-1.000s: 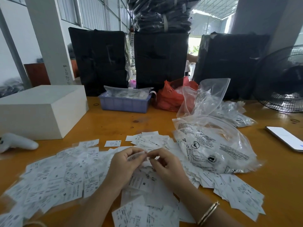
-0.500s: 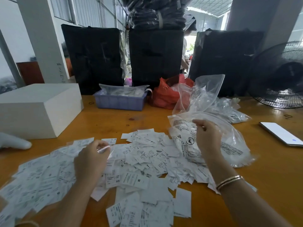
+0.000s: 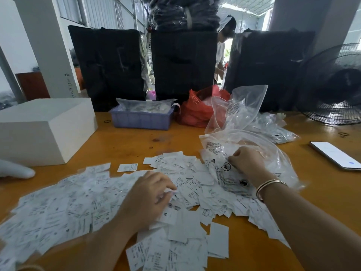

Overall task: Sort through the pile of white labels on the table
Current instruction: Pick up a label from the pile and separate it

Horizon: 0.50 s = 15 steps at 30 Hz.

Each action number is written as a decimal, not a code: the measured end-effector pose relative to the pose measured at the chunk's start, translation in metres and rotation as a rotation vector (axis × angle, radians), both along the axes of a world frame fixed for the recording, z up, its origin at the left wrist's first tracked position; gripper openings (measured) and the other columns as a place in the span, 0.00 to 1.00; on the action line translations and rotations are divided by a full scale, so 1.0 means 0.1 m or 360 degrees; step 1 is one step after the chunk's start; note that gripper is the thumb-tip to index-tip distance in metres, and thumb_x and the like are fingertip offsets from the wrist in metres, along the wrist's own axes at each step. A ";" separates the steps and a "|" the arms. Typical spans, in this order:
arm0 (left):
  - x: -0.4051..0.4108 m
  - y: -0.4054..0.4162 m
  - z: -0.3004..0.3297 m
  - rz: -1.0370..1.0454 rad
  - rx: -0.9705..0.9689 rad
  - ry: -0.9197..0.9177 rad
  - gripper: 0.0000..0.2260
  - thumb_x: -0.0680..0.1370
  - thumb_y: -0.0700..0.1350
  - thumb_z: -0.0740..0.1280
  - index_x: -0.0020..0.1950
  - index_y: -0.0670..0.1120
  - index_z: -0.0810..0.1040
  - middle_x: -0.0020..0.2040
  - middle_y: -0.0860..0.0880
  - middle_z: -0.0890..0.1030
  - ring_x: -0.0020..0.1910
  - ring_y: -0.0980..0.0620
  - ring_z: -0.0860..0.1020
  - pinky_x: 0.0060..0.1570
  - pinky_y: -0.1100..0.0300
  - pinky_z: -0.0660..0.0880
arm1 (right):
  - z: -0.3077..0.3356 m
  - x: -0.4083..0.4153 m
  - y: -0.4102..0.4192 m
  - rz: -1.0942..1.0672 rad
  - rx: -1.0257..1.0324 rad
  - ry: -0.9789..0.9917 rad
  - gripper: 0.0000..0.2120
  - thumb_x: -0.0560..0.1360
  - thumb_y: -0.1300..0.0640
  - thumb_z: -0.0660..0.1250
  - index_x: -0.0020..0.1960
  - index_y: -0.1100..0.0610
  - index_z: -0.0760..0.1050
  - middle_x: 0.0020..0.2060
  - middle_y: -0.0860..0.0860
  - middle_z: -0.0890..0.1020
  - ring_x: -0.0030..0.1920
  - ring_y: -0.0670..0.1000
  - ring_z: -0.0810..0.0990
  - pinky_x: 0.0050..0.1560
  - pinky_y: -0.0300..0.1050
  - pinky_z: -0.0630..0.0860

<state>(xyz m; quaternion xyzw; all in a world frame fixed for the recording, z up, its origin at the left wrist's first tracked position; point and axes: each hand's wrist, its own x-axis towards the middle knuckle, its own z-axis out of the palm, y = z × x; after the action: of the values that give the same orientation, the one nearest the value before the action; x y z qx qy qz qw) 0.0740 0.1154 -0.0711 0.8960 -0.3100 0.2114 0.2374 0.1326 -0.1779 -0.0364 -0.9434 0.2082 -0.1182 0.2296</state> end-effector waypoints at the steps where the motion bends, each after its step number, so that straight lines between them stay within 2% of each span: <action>1: -0.01 -0.02 -0.02 -0.0072 0.0020 0.0043 0.06 0.77 0.46 0.67 0.53 0.52 0.81 0.50 0.59 0.78 0.53 0.60 0.72 0.56 0.65 0.67 | 0.00 0.00 -0.01 -0.0017 0.0071 -0.0022 0.11 0.72 0.53 0.68 0.40 0.61 0.81 0.34 0.56 0.82 0.37 0.56 0.79 0.38 0.45 0.74; 4: 0.01 -0.04 -0.05 -0.0160 0.0028 0.0092 0.07 0.78 0.48 0.66 0.54 0.55 0.81 0.51 0.61 0.77 0.54 0.63 0.71 0.56 0.68 0.65 | 0.01 0.02 -0.04 -0.0035 0.0127 -0.0022 0.14 0.75 0.53 0.65 0.34 0.59 0.78 0.32 0.56 0.79 0.35 0.55 0.76 0.37 0.44 0.71; 7: 0.02 -0.05 -0.05 -0.0165 0.0003 0.0094 0.07 0.78 0.48 0.66 0.53 0.54 0.81 0.50 0.61 0.78 0.53 0.62 0.71 0.54 0.69 0.65 | 0.05 0.01 -0.06 -0.0070 -0.0100 -0.0063 0.18 0.76 0.55 0.62 0.28 0.56 0.71 0.29 0.52 0.74 0.33 0.53 0.73 0.37 0.43 0.68; 11: 0.01 -0.05 -0.05 -0.0158 -0.0015 0.0118 0.07 0.78 0.47 0.66 0.53 0.54 0.81 0.50 0.61 0.78 0.53 0.62 0.71 0.54 0.68 0.66 | 0.10 -0.06 -0.06 -0.0068 -0.0335 -0.0320 0.17 0.77 0.57 0.59 0.29 0.56 0.67 0.27 0.50 0.71 0.30 0.51 0.70 0.34 0.43 0.63; 14: 0.00 -0.06 -0.03 -0.0119 -0.0085 0.0125 0.07 0.78 0.45 0.66 0.53 0.53 0.82 0.49 0.60 0.79 0.52 0.62 0.72 0.55 0.64 0.68 | 0.17 -0.15 0.10 0.0135 -0.0016 -0.0699 0.16 0.78 0.54 0.61 0.33 0.57 0.72 0.25 0.50 0.72 0.27 0.49 0.68 0.27 0.41 0.62; 15: 0.00 -0.07 -0.02 -0.0084 -0.0147 0.0121 0.07 0.78 0.45 0.66 0.54 0.52 0.81 0.50 0.60 0.79 0.53 0.61 0.72 0.56 0.62 0.69 | 0.20 -0.18 0.20 0.0264 0.0138 -0.0780 0.14 0.79 0.54 0.61 0.36 0.57 0.74 0.26 0.50 0.74 0.26 0.47 0.67 0.25 0.37 0.62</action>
<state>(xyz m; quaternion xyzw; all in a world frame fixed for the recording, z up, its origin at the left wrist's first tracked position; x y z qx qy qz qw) 0.0736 0.1081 -0.0733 0.8830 -0.3143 0.1848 0.2956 0.1142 -0.1576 -0.0164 -0.8897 0.0733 -0.3149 0.3222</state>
